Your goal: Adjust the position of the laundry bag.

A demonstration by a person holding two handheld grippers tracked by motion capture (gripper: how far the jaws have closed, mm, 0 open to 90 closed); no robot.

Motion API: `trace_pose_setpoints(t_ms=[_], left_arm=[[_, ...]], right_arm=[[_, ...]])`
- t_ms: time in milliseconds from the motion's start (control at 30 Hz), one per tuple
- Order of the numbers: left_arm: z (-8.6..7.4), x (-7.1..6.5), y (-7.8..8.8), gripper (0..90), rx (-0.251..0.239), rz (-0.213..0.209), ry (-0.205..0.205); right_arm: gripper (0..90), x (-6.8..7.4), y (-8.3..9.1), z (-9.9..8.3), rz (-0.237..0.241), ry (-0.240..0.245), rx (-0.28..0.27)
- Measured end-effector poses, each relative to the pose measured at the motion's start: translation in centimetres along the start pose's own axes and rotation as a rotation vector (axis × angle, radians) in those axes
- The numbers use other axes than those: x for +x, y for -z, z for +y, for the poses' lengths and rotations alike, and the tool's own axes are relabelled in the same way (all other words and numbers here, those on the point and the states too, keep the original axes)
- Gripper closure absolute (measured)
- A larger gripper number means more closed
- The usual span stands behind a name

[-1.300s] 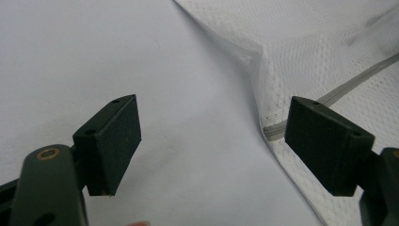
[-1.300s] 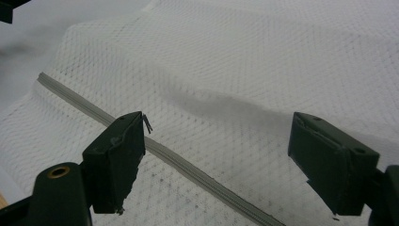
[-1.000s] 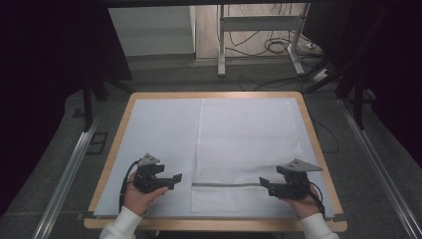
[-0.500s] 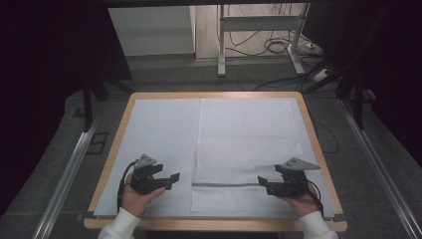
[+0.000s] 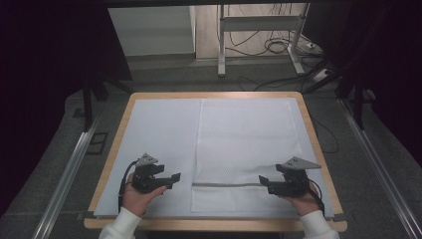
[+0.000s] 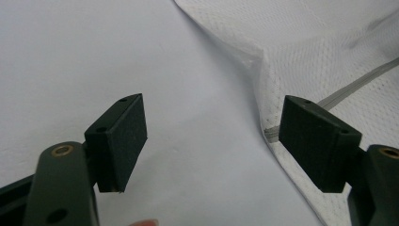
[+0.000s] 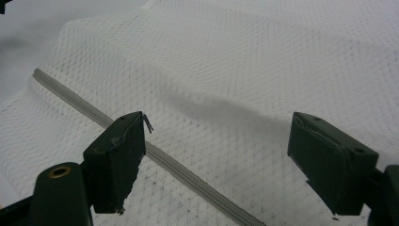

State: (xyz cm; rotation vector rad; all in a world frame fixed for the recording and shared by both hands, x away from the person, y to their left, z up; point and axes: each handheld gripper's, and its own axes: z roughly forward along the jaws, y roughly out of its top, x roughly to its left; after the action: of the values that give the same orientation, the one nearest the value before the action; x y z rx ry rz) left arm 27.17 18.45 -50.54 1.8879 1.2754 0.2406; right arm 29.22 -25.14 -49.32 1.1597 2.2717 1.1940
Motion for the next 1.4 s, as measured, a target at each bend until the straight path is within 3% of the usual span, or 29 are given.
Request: trace_pose_setpoints(t_ms=[667,800,1067,1267,1400], left_arm=[[1.6,-1.4,-2.1,25.7,0.021,-0.037,-0.020],[1.9,-1.9,-3.1,25.6,0.025,-0.032,0.000],[2.8,-2.6,-4.5,26.3,0.043,-0.022,-0.004],[3.4,-2.4,-4.9,27.0,0.047,0.007,0.007],[3.8,-2.2,-5.3,27.2,0.057,0.003,0.013]], right_arm=[[19.2,-0.1,1.3,-1.1,-0.021,-0.014,-0.011],[19.2,-0.1,1.3,-1.1,-0.020,-0.009,-0.010],[18.1,-0.5,1.5,-1.0,-0.039,-0.032,-0.010],[18.1,-0.5,1.5,-1.0,-0.042,-0.031,-0.006],[18.1,-0.3,1.4,-0.9,-0.032,-0.023,-0.007]])
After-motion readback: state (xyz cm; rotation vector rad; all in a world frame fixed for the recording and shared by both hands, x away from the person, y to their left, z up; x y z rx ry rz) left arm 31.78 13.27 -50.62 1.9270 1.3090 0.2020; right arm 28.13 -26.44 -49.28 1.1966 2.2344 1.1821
